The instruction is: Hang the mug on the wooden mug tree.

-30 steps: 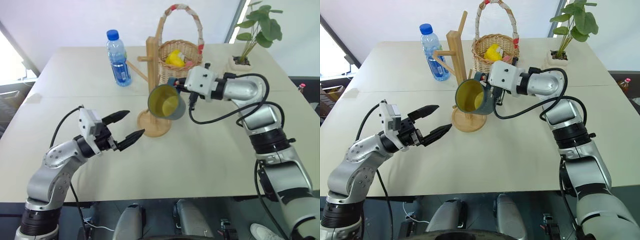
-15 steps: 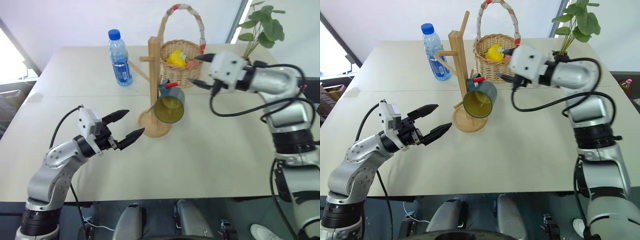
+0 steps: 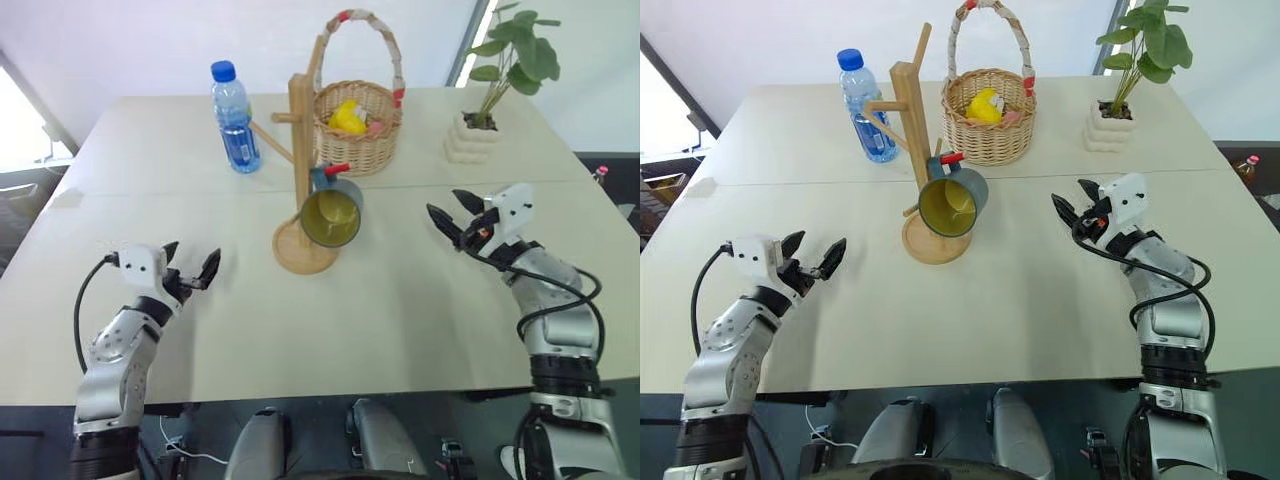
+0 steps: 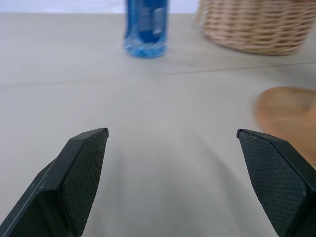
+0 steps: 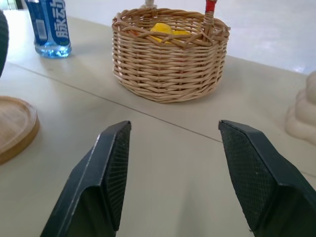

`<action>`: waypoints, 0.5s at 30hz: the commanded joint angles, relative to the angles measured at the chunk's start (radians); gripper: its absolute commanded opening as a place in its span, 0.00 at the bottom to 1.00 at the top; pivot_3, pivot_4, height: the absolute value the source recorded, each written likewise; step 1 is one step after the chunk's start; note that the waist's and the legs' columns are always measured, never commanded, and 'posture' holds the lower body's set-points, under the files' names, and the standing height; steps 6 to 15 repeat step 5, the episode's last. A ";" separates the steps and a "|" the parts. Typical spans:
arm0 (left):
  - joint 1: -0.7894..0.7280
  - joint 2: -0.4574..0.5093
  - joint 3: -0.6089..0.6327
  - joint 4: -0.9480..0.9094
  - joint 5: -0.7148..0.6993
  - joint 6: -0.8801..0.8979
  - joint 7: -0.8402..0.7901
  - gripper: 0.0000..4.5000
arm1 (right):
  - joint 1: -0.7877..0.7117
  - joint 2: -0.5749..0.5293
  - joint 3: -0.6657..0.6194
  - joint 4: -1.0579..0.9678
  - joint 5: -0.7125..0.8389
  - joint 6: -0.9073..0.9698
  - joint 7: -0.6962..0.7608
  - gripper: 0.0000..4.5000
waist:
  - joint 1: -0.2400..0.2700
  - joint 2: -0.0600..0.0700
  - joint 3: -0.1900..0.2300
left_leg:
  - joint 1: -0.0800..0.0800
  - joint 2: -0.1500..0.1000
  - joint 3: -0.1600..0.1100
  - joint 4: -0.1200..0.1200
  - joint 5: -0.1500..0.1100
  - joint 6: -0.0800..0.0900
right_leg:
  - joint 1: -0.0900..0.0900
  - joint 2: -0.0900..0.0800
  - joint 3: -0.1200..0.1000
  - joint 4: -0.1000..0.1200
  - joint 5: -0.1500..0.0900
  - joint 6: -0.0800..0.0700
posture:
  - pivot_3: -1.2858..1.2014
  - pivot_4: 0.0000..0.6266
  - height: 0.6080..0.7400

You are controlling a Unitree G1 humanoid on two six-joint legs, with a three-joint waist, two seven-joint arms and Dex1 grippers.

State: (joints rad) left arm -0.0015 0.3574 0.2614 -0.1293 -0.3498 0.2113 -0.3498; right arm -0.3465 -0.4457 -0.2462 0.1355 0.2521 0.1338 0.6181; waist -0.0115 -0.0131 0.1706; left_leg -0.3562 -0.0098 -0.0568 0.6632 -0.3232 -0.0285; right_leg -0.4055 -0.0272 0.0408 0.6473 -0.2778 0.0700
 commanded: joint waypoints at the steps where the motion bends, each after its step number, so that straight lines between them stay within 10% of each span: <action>1: 0.013 -0.001 0.044 -0.021 0.007 -0.034 0.023 1.00 | 0.025 0.018 -0.009 0.038 0.012 -0.051 -0.011 0.65 | 0.002 0.000 0.000 | 0.000 0.000 0.000 0.000 0.000 0.000 | 0.000 0.000 0.000 0.000 0.000 0.000 | 0.52 0.24 1.00; 15: 0.034 -0.004 0.059 -0.041 -0.010 -0.038 0.014 1.00 | 0.026 0.029 -0.008 0.076 0.019 -0.077 -0.010 0.65 | -0.001 0.000 0.000 | -0.001 0.000 0.000 0.000 0.000 0.000 | 0.000 -0.001 0.000 -0.001 0.000 0.000 | 0.52 0.24 1.00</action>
